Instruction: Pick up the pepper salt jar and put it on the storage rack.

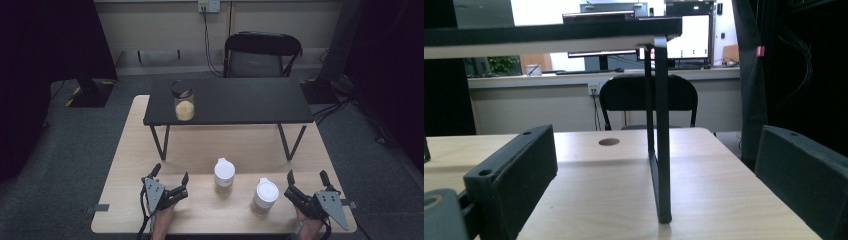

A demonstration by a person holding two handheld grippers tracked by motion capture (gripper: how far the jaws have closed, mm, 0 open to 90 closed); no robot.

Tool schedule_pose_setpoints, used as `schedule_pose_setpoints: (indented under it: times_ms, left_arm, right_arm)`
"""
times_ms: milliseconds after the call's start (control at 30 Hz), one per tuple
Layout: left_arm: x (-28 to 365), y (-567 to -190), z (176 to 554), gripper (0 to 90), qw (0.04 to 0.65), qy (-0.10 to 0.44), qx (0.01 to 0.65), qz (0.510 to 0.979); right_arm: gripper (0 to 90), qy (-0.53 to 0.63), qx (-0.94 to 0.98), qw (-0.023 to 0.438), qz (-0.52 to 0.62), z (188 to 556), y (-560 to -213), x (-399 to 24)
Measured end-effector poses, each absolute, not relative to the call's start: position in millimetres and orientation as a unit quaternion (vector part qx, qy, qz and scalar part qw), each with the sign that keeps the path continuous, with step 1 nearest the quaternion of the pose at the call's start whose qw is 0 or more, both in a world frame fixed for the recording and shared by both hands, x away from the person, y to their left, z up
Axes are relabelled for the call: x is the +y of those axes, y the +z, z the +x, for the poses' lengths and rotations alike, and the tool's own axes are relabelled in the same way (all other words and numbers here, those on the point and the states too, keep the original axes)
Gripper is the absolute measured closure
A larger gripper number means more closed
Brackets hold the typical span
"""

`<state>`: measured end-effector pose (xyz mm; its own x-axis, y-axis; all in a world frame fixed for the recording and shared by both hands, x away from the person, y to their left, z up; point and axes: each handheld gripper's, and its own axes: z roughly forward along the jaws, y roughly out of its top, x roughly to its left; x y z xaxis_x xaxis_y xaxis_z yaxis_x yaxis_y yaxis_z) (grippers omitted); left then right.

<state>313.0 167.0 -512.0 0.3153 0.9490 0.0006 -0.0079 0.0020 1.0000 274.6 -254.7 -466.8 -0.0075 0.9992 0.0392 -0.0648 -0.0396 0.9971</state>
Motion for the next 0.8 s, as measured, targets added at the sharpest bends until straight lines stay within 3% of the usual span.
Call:
schedule_pose_setpoints:
  times_ms: [467,800]
  left_arm:
    - [167,-512,313,2.3,0.575,0.416,0.412,0.571]
    - [167,-512,313,2.3,0.576,0.416,0.412,0.571]
  right_arm:
    - [0.9,0.526,0.486,0.509,0.478,269,-441,-244]
    - [2.6,0.541,0.484,0.488,0.484,261,-423,-240]
